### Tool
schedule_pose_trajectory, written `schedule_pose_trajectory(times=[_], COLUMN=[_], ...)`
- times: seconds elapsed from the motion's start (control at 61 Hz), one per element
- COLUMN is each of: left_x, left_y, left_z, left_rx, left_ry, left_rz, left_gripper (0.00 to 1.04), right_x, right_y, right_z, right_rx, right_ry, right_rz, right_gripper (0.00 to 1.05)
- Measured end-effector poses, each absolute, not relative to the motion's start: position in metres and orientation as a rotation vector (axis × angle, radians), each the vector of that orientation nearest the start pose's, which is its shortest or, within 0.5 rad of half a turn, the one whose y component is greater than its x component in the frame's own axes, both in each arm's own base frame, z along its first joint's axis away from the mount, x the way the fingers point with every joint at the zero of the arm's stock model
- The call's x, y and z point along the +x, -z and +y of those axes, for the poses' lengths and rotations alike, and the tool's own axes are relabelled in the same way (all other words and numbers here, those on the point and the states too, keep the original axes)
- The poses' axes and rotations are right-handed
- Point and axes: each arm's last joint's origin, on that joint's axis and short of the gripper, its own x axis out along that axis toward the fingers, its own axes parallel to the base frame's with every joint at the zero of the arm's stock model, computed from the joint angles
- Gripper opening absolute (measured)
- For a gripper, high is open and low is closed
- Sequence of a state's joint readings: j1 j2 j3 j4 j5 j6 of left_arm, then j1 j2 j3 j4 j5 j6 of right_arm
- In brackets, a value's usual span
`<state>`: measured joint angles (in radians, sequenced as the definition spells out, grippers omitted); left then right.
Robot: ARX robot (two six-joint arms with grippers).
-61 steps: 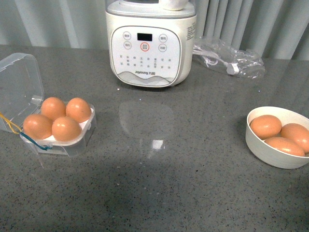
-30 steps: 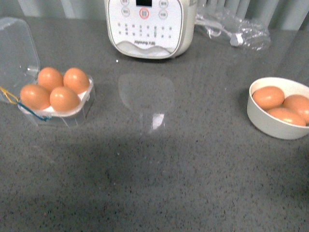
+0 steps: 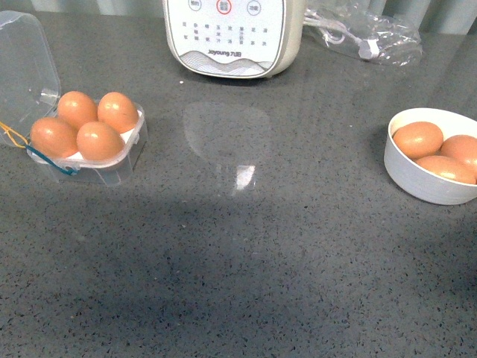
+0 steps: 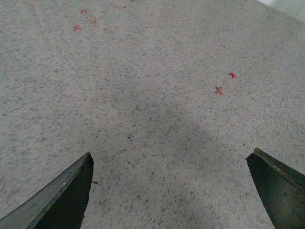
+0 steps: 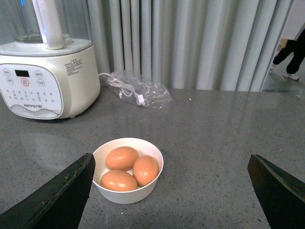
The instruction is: Put egg into box
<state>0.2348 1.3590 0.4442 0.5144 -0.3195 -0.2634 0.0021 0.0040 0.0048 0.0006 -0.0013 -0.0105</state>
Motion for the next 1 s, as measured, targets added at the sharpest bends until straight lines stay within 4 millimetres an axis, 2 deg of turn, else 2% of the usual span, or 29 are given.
schedule_pose_trajectory(times=[0.131, 0.279, 0.328, 0.426, 0.475, 0.557, 0.672, 0.77, 0.82, 0.918, 1.0], left_x=[0.269, 0.292, 0.302, 0.309, 0.309, 0.308, 0.302, 0.292, 0.288, 0.271, 0.256], left_y=[-0.159, -0.157, -0.158, -0.158, -0.157, -0.158, -0.167, -0.173, -0.17, -0.161, -0.158], left_z=[0.069, 0.066, 0.057, 0.034, 0.03, 0.035, 0.054, 0.059, 0.061, 0.049, 0.038], left_rx=[-0.238, -0.263, -0.287, -0.377, -0.422, -0.456, -0.414, -0.329, -0.294, -0.162, -0.084], left_ry=[-0.576, -0.534, -0.46, -0.283, -0.274, -0.349, -0.517, -0.602, -0.49, -0.115, -0.006], left_rz=[0.371, 0.392, 0.42, 0.495, 0.51, 0.499, 0.399, 0.33, 0.296, 0.121, 0.049], left_gripper=[0.98, 0.98, 0.98, 0.98, 0.98, 0.98, 0.98, 0.98, 0.93, 0.75, 0.63], right_x=[0.098, 0.098, 0.098, 0.098, 0.098, 0.098, 0.098, 0.098, 0.098, 0.098, 0.098], right_y=[-0.165, -0.165, -0.165, -0.165, -0.165, -0.165, -0.165, -0.165, -0.165, -0.165, -0.165], right_z=[0.0, 0.0, 0.0, 0.0, 0.0, 0.0, 0.0, 0.0, 0.0, 0.0, 0.0], right_rx=[-0.01, -0.01, -0.01, -0.01, -0.01, -0.01, -0.01, -0.01, -0.01, -0.01, -0.01], right_ry=[-0.003, -0.004, -0.003, -0.004, -0.004, -0.003, -0.003, -0.004, -0.004, 0.0, -0.003], right_rz=[-0.001, -0.001, -0.001, -0.001, -0.002, -0.002, -0.001, -0.001, -0.001, -0.002, -0.001], right_gripper=[0.97, 0.97, 0.97, 0.97, 0.97, 0.97, 0.97, 0.97, 0.97, 0.97, 0.97])
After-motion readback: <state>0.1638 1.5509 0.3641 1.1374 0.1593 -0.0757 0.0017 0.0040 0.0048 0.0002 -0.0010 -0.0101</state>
